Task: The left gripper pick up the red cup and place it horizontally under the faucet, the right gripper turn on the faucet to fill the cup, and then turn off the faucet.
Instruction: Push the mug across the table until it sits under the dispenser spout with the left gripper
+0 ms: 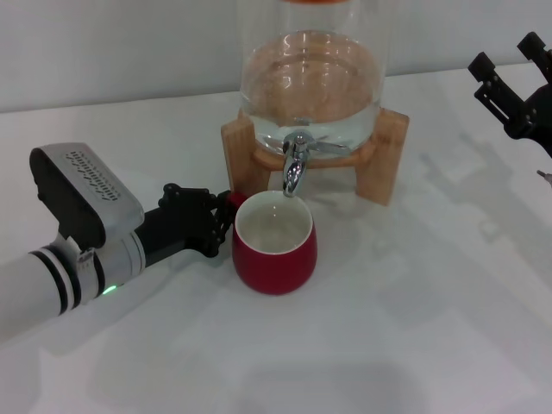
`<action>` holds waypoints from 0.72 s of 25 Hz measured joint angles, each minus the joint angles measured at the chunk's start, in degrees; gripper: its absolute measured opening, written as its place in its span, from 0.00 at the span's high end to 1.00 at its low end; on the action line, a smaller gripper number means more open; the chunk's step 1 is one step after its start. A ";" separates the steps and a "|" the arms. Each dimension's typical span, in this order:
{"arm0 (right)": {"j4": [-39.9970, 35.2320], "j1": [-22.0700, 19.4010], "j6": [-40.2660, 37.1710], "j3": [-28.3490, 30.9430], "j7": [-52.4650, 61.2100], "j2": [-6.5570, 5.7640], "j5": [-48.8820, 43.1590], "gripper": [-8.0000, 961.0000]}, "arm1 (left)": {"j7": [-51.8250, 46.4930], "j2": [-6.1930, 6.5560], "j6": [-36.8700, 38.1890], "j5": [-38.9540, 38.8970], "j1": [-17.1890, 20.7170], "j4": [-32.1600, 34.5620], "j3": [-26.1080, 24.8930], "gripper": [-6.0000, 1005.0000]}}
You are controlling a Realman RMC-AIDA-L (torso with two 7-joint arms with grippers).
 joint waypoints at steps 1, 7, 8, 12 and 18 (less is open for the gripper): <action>-0.01 0.01 0.00 0.00 0.00 0.00 0.00 0.12 | -0.01 0.00 0.02 -0.01 -0.08 0.03 0.00 0.90; -0.14 0.04 0.09 0.00 0.00 0.00 0.00 0.12 | -0.68 0.00 0.57 0.07 -0.31 0.06 -0.01 0.87; -0.26 0.05 0.15 0.00 0.00 0.00 0.00 0.12 | -0.76 0.00 0.67 0.14 -0.31 0.04 -0.01 0.87; -0.48 0.06 0.27 0.00 -0.02 0.00 0.00 0.12 | -0.96 0.00 1.16 0.27 -0.30 0.04 0.05 0.87; -0.65 0.07 0.37 0.00 -0.02 0.00 0.03 0.12 | -1.52 0.00 1.87 0.29 -0.71 0.00 0.67 0.86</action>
